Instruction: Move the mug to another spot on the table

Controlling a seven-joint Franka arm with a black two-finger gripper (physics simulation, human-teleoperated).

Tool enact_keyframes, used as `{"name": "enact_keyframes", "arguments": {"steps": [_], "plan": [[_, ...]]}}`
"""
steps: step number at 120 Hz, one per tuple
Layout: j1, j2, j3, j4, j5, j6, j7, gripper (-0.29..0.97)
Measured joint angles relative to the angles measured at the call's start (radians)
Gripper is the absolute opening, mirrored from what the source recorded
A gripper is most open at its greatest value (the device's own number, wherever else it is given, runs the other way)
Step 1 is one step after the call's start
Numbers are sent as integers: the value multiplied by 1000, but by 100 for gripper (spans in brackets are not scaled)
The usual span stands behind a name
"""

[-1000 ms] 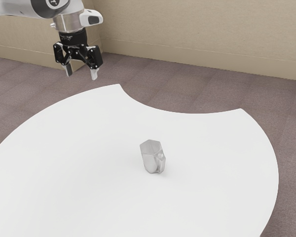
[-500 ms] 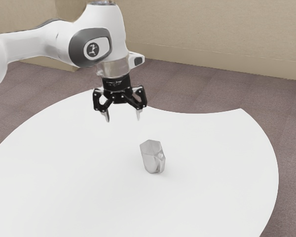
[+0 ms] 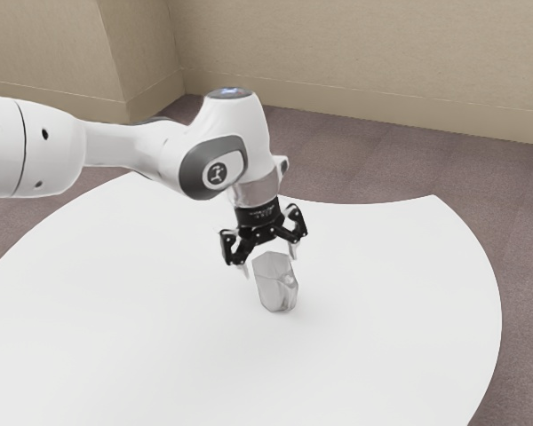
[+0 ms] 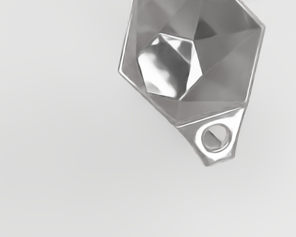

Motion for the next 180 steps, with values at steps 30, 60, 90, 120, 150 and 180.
{"name": "enact_keyframes", "arguments": {"steps": [30,60,90,120,150,180], "plan": [[-4,106,-19,53,102,38,-186,68],[-6,203,-30,137,162,26,-347,68],[-8,255,-31,168,217,8,-463,68],[-28,315,-32,205,267,9,-546,68],[-33,356,-32,226,322,10,-605,67],[-36,382,-32,234,333,11,-645,64]]}}
